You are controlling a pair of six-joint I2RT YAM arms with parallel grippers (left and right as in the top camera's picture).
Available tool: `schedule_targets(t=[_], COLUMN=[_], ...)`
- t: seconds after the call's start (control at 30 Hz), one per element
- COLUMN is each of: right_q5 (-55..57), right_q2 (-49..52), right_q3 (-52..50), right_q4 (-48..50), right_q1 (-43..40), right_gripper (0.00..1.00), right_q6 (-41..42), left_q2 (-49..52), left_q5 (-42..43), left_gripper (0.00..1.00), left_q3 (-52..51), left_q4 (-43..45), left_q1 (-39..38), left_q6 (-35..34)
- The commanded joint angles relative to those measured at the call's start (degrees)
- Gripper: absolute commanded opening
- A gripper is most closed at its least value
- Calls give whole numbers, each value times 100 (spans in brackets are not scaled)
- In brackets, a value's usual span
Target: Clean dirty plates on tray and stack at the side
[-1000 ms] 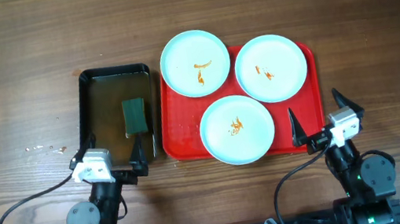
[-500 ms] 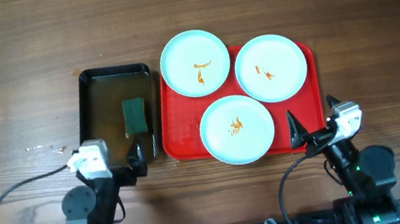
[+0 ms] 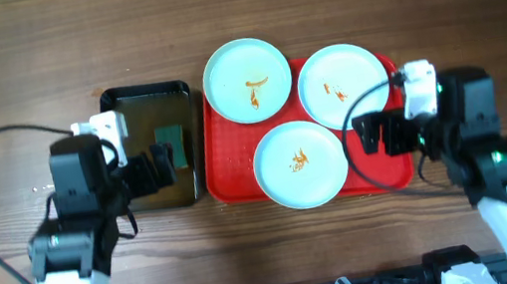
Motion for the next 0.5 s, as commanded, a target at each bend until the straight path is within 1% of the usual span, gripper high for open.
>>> schedule_targets(t=[0.0, 0.1, 0.2, 0.3, 0.33, 0.4, 0.47], right_q5=[-686, -1266, -1274, -1204, -1204, -1187, -1185], right_q2=[560, 955, 1259, 1665, 1794, 2087, 2400], right_q3=[256, 254, 254, 254, 254, 254, 254], right_q4=[-26, -24, -48, -153, -197, -271, -306], right_q1=[17, 17, 17, 17, 17, 17, 17], right_gripper=[100, 99, 99, 98, 93, 78, 73], right_q6=[-2, 0, 0, 245, 256, 258, 299], left_q2=[505, 715, 791, 824, 872, 1034, 1316], left_q5=[201, 295, 345, 345, 343, 345, 343], left_gripper=[100, 100, 100, 100, 100, 100, 100], left_q3=[365, 365, 365, 350, 350, 350, 350], left_q4=[-107, -66, -17, 527, 667, 850, 896], left_q1=[26, 26, 26, 26, 26, 26, 22], left_q6=[-37, -103, -293, -295, -295, -297, -295])
